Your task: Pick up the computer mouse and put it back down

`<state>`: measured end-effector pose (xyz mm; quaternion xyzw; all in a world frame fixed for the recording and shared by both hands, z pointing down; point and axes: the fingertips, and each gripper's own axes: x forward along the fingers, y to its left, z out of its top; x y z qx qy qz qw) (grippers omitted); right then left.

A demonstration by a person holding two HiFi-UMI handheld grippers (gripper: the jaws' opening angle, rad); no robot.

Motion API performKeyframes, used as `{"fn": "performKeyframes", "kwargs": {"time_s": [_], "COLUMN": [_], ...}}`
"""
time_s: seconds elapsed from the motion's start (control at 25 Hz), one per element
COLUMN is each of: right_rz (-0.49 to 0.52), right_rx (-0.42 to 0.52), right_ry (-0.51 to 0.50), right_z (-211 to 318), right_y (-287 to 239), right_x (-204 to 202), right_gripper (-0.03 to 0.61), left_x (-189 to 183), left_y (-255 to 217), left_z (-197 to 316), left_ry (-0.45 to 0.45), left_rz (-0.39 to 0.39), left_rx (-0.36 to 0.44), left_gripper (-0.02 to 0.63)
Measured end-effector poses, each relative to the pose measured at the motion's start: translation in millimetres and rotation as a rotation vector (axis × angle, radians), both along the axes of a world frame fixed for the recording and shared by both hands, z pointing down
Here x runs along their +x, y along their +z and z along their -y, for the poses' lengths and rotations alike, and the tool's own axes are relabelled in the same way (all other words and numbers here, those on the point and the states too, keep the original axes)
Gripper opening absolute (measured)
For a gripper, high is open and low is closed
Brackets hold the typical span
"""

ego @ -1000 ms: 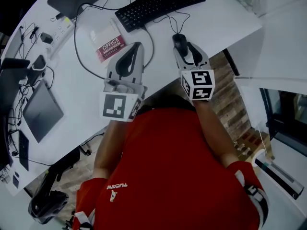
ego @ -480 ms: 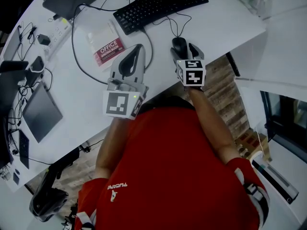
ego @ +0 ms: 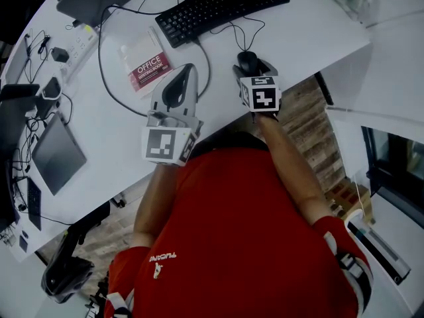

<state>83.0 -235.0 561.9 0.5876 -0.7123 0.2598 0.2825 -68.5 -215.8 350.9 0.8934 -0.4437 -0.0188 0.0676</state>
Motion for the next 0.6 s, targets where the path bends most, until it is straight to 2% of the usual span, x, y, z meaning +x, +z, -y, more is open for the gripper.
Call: {"fn": "performKeyframes", "kwargs": {"time_s": [0.36, 0.6], "right_rz": [0.047, 0.126], "right_rx": [0.026, 0.116], "right_ry": [-0.034, -0.051], "right_z": [-10, -25], "right_y": [-12, -57], "right_x": [2, 4], "right_gripper": [0.3, 0.299], "left_x": [0, -2], "left_y": [0, -7], "left_z": [-11, -16], "left_ry": [-0.009, -0.021], "left_rz": [0.006, -0.003], "left_rx": [0.001, 0.009], "left_gripper": [0.009, 0.009]}}
